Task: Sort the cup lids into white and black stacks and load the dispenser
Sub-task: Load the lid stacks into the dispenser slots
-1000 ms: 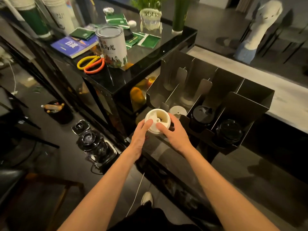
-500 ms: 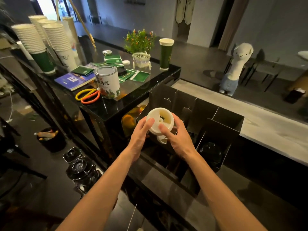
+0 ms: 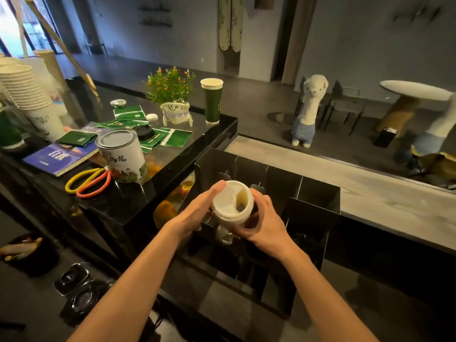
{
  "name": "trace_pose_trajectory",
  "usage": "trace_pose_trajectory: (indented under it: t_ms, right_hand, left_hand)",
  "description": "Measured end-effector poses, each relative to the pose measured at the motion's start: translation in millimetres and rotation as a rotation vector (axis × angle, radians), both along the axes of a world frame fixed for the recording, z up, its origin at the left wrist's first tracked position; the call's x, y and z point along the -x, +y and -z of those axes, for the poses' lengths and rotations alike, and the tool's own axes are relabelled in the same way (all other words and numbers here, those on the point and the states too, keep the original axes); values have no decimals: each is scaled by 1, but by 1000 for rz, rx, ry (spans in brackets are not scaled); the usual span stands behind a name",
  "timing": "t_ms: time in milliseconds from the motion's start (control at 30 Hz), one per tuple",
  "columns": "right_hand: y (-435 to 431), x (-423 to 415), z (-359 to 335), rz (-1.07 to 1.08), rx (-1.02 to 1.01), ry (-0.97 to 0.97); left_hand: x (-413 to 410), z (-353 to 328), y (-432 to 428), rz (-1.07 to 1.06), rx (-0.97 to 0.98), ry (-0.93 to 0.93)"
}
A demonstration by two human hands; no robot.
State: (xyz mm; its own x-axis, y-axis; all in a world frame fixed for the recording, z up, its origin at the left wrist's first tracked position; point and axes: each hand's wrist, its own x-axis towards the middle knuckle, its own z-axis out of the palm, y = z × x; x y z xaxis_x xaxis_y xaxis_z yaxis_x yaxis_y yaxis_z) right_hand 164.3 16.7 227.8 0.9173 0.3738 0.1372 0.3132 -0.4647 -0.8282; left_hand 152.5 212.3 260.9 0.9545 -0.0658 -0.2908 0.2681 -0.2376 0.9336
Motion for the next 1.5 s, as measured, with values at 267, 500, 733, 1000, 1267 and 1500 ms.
trace_pose_trajectory:
  t_ms: [267, 500, 733, 1000, 1267, 1500]
  right_hand:
    - [21, -1, 15, 95, -15, 7]
    - [42, 1, 23, 313, -65, -5]
    - [47, -2, 37, 359, -56, 93]
    - [35, -10, 37, 266, 138, 81]
    - [34, -16, 41, 247, 313, 11]
    - [32, -20, 40, 232, 400, -74]
  left_hand:
    - [-29, 4, 7, 198, -23, 19]
    - [-43, 22, 14, 129, 64, -122]
    - [-38, 50, 5, 63, -56, -292]
    - [-49, 64, 12, 81, -119, -328]
    - [-57, 81, 15, 93, -241, -418]
    - [-59, 91, 10, -50, -351, -645]
